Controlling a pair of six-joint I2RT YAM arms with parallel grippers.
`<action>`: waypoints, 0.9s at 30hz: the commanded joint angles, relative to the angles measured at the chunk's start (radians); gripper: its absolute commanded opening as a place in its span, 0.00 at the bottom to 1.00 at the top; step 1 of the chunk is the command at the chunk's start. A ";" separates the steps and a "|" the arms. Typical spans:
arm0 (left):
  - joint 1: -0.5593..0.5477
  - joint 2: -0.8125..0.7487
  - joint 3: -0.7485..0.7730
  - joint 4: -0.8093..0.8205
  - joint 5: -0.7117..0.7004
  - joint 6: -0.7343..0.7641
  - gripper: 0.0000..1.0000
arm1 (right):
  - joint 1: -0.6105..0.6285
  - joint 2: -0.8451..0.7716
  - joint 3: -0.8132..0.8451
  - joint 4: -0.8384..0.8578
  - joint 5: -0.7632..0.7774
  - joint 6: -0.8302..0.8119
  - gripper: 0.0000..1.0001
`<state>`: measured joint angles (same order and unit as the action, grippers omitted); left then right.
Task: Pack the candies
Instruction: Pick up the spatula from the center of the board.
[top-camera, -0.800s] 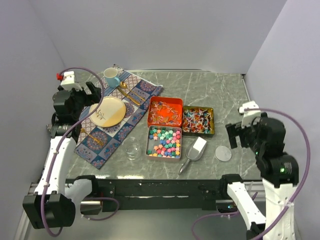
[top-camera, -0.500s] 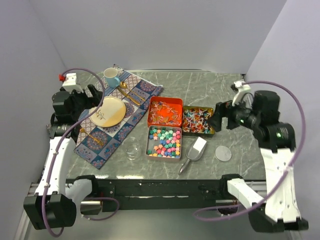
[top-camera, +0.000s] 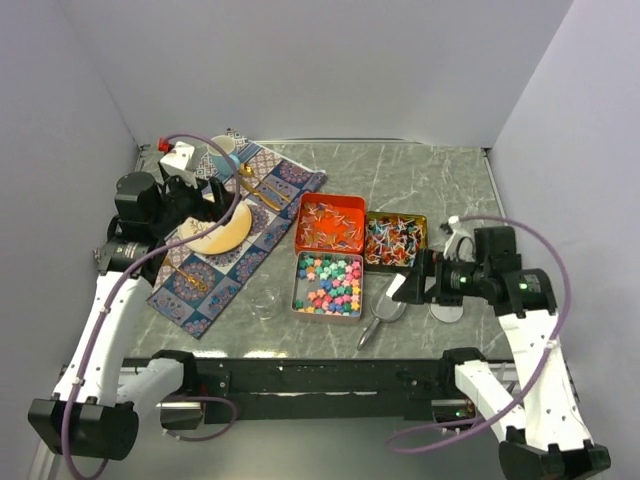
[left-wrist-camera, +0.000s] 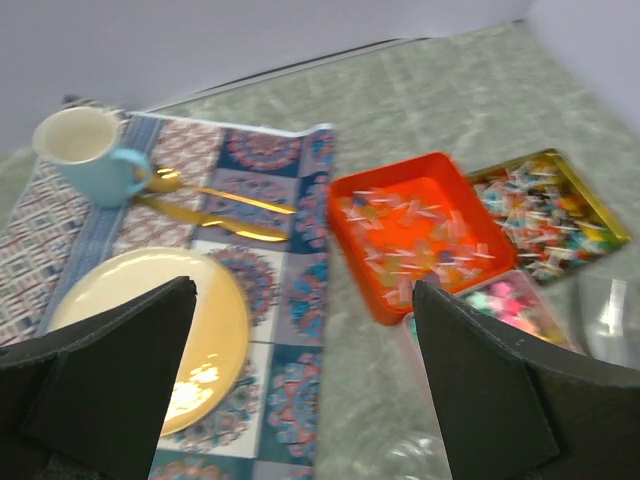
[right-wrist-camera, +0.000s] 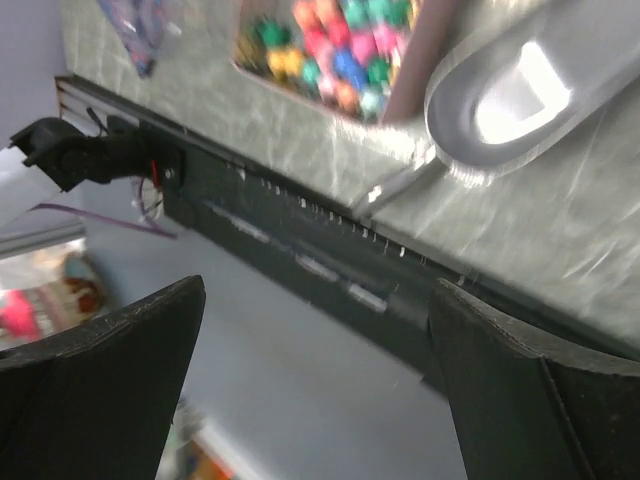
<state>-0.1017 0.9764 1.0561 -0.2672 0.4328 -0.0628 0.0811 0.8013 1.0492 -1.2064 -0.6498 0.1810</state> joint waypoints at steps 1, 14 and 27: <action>0.000 0.004 -0.042 0.068 -0.244 0.081 0.96 | 0.014 0.030 -0.150 0.025 -0.022 0.135 1.00; 0.100 0.051 -0.105 0.143 -0.477 0.052 0.96 | 0.342 0.260 -0.316 0.303 0.033 0.468 1.00; 0.181 -0.016 -0.085 0.074 -0.477 0.050 0.96 | 0.471 0.449 -0.259 0.355 0.349 0.564 0.95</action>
<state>0.0715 1.0092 0.9596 -0.2089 -0.0391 -0.0250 0.5095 1.2350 0.7639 -0.8791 -0.4019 0.6941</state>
